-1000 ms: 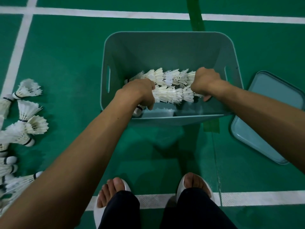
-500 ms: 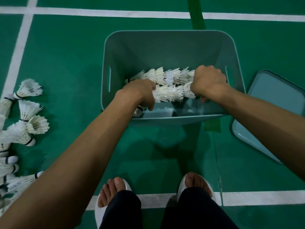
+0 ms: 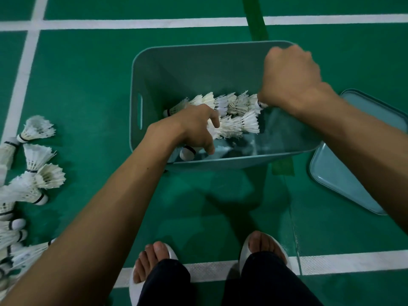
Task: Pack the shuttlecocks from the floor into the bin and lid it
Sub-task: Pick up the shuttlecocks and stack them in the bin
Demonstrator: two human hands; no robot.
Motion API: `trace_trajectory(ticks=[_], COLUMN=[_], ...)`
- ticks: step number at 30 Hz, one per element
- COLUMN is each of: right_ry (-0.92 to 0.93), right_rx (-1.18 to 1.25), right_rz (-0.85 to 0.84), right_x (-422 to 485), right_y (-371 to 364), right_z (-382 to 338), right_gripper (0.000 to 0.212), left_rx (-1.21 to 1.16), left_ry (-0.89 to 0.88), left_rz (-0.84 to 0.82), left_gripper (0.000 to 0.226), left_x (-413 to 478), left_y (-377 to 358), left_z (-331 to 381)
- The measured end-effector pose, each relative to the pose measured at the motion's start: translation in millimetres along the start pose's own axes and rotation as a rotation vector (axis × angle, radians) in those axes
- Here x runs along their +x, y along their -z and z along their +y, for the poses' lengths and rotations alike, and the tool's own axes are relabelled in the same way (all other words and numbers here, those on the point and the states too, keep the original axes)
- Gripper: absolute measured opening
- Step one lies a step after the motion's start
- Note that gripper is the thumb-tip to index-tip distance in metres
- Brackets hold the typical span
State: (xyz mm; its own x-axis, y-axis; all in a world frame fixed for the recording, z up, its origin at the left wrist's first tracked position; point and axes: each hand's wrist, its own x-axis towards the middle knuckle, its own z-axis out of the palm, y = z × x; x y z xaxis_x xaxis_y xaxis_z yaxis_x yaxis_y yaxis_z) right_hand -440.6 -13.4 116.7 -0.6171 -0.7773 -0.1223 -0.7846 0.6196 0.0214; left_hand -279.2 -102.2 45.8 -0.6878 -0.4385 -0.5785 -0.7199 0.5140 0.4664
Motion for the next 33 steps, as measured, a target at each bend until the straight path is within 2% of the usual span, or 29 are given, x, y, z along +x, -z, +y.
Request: trace_trajectory(ticks=[2, 4, 5, 7, 9, 12, 14, 18, 21, 24, 27, 30, 32, 33], right_ry=[-0.017, -0.014, -0.013, -0.037, -0.08, -0.121, -0.114, -0.048, -0.084, -0.113, -0.055, -0.056, 0.0, 0.089], right_rx=[0.091, 0.293, 0.407, 0.619, 0.726, 0.745, 0.74, 0.625, 0.697, 0.769, 0.615, 0.603, 0.706, 0.758], right_rz=[0.065, 0.013, -0.087, -0.389, -0.628, -0.801, -0.892, -1.003, -1.067, -1.063, -0.983, -0.904, -0.723, -0.595], right_x=[-1.5, -2.4, -3.7, -10.3, -16.5, -19.5, -17.8, -17.3, -15.0, -12.6, -8.6, -5.9, -4.7, -4.2], right_y=[10.7, 13.4, 9.9, -6.5, -29.7, -56.8, -68.4, -86.2, -95.0, -91.8, -78.0, -49.8, -30.7, -23.4], right_z=[-0.7, -9.1, -16.8, -37.6, -57.8, -79.3, -90.7, -109.0, -110.3, -105.2, -84.0, -50.6, -31.6, -24.4], right_gripper=[0.034, 0.027, 0.022, 0.017, 0.023, 0.027, 0.021, 0.016, 0.017, 0.017, 0.019, 0.017, 0.008, 0.008], left_rx=[0.031, 0.04, 0.03, -0.013, -0.055, -0.081, -0.097, -0.082, -0.119, -0.111, -0.212, -0.215, -0.238, -0.263], left_ry=[0.015, 0.04, 0.058, 0.111, 0.178, 0.24, 0.247, 0.171, 0.102, 0.065, 0.048, 0.031, 0.004, -0.018], left_rz=[0.027, 0.079, 0.126, 0.262, 0.403, 0.518, 0.586, 0.7, 0.728, 0.628, 0.421, 0.339, 0.27, 0.22], left_gripper=[0.068, 0.066, 0.065, 0.057, 0.047, 0.035, 0.03, 0.022, 0.024, 0.031, 0.045, 0.06, 0.068, 0.071], left_x=[-12.4, -25.2, -30.2, -36.8, -36.6, -32.1, -28.7, -27.5, -24.1, -15.6, -10.1, -11.4, -14.4, -16.1], left_y=[11.0, 26.3, 34.3, 46.7, 51.5, 46.3, 41.9, 35.6, 32.3, 29.1, 31.3, 37.8, 39.1, 38.8], left_z=[-3.7, -8.2, -10.3, -13.0, -13.6, -14.8, -18.5, -24.9, -24.5, -24.4, -22.2, -21.4, -18.7, -15.8])
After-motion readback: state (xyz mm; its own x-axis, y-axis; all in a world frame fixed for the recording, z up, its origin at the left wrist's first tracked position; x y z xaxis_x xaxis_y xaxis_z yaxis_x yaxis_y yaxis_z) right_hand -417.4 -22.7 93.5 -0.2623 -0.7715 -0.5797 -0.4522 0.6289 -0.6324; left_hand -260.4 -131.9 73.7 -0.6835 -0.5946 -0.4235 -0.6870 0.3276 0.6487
